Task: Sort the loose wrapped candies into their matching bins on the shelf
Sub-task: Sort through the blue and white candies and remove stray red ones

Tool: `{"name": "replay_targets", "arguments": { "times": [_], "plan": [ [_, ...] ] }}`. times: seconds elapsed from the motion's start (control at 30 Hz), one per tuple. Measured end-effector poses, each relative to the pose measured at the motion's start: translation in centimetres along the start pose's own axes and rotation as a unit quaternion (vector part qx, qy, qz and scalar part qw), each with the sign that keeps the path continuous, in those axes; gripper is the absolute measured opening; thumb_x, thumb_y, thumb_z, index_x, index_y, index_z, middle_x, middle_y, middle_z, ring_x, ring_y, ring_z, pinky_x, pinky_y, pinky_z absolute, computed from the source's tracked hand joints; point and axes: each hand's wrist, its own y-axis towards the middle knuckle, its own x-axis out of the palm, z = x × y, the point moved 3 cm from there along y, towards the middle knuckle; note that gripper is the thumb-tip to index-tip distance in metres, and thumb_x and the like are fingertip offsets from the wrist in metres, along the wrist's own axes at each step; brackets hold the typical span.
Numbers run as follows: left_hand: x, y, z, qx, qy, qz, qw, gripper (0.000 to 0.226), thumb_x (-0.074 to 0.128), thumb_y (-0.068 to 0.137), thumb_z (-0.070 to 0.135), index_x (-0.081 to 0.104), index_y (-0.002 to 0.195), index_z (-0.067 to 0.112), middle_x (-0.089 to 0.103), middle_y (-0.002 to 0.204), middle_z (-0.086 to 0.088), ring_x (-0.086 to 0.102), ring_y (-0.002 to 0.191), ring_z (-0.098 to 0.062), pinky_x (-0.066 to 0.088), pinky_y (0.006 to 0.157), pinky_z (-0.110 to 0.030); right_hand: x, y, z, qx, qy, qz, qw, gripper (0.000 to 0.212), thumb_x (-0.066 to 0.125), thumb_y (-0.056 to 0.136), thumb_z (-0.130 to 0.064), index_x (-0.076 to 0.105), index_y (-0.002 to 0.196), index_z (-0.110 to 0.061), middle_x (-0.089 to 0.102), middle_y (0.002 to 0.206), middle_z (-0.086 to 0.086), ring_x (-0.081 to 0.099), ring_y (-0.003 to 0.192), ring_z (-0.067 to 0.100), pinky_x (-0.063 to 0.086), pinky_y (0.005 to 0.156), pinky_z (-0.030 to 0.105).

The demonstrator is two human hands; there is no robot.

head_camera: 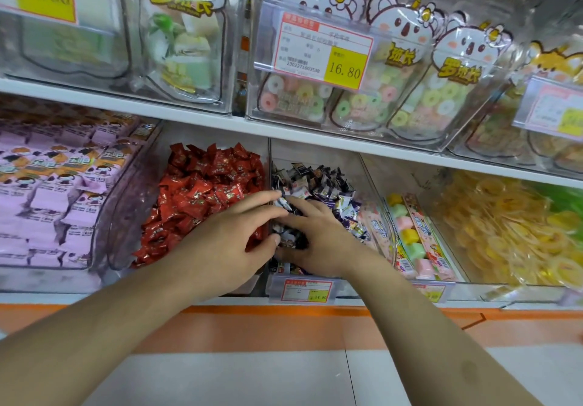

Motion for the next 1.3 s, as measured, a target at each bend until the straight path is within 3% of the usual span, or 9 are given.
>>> {"name": "replay_targets", "arguments": {
  "times": [0.2,0.43,0.5,0.57,0.73,0.8,0.93,1.17,1.3],
  "plan": [
    [-0.1,-0.2,0.0,-0.005,0.015,-0.012,1.0,0.046,0.048,0.103,0.049,0.043,0.149,0.047,0.011,0.158,0.043,0.025,0.145,0.011,0.022,0.11,-0.015,-1.5,-1.3,1.5,0.023,-0.088,0.021,0.996,0.036,0.077,0.082,-0.059,0.077,0.108,-0.035,0.054,0.142,-0.016,0.037,0.134,0.017,0.049,0.1,0.04],
    [-0.2,-0.2,-0.1,-0.004,0.01,-0.015,1.0,0.045,0.049,0.103,0.05,0.044,0.147,0.048,0.011,0.157,0.045,0.026,0.145,0.01,0.026,0.111,-0.019,-2.7,-2.3,2.2,0.081,-0.122,0.084,0.986,0.015,0.076,0.088,-0.039,0.075,0.095,-0.027,0.065,0.122,-0.015,0.065,0.102,0.016,0.058,0.079,0.034],
    [-0.2,-0.2,-0.2,-0.001,0.008,-0.018,1.0,0.045,0.049,0.103,0.05,0.044,0.147,0.048,0.011,0.157,0.045,0.026,0.145,0.009,0.027,0.115,-0.023,-3.4,-2.4,1.9,0.104,-0.142,0.092,0.98,0.014,0.073,0.086,-0.032,0.074,0.099,-0.028,0.067,0.116,-0.011,0.067,0.102,0.019,0.059,0.081,0.037],
    [-0.3,-0.2,-0.2,0.0,0.007,-0.019,1.0,0.045,0.048,0.103,0.051,0.044,0.147,0.049,0.011,0.157,0.044,0.025,0.146,0.01,0.028,0.117,-0.025,-3.9,-2.4,1.4,0.095,-0.135,0.095,0.982,0.031,0.072,0.079,-0.027,0.074,0.11,-0.031,0.067,0.119,-0.01,0.062,0.11,0.02,0.057,0.09,0.04],
    [-0.3,0.0,-0.3,-0.001,0.003,-0.008,1.0,0.047,0.051,0.101,0.049,0.045,0.147,0.047,0.014,0.158,0.043,0.026,0.145,0.012,0.028,0.119,-0.023,-2.7,-0.2,-1.4,0.009,-0.005,0.062,0.998,0.067,0.072,0.085,-0.044,0.05,0.147,-0.034,0.045,0.15,-0.009,0.033,0.143,0.018,0.033,0.12,0.041],
    [-0.2,-0.1,-0.3,0.0,0.002,-0.005,1.0,0.047,0.053,0.101,0.048,0.045,0.148,0.046,0.015,0.158,0.043,0.025,0.145,0.012,0.028,0.12,-0.023,-1.0,0.5,-1.8,-0.012,0.022,0.043,0.999,0.069,0.064,0.083,-0.049,0.048,0.149,-0.035,0.042,0.155,-0.009,0.033,0.145,0.019,0.034,0.119,0.045],
    [-0.4,-0.1,-0.3,0.001,0.012,-0.013,1.0,0.046,0.051,0.101,0.051,0.043,0.147,0.05,0.013,0.157,0.045,0.026,0.145,0.01,0.026,0.118,-0.023,0.5,0.7,-0.3,0.028,-0.064,0.009,0.998,0.06,0.058,0.078,-0.068,0.061,0.133,-0.044,0.032,0.161,-0.012,0.029,0.148,0.02,0.04,0.113,0.05],
    [-0.7,-0.1,-0.3,0.004,0.029,-0.015,0.999,0.046,0.05,0.101,0.053,0.044,0.147,0.049,0.014,0.157,0.046,0.027,0.144,0.01,0.023,0.112,-0.016,-0.2,-0.1,-0.2,0.036,-0.11,0.042,0.992,0.031,0.069,0.082,-0.062,0.069,0.101,-0.038,0.059,0.111,-0.011,0.055,0.105,0.02,0.053,0.087,0.037],
    [-0.8,-0.1,-0.5,0.007,0.027,-0.016,0.999,0.046,0.049,0.101,0.055,0.045,0.146,0.05,0.015,0.157,0.045,0.029,0.145,0.009,0.027,0.117,-0.022,-0.7,-0.7,0.6,0.043,-0.083,0.075,0.993,0.014,0.075,0.08,-0.042,0.067,0.088,-0.033,0.064,0.097,-0.011,0.062,0.094,0.019,0.057,0.076,0.037]
  ]
}}
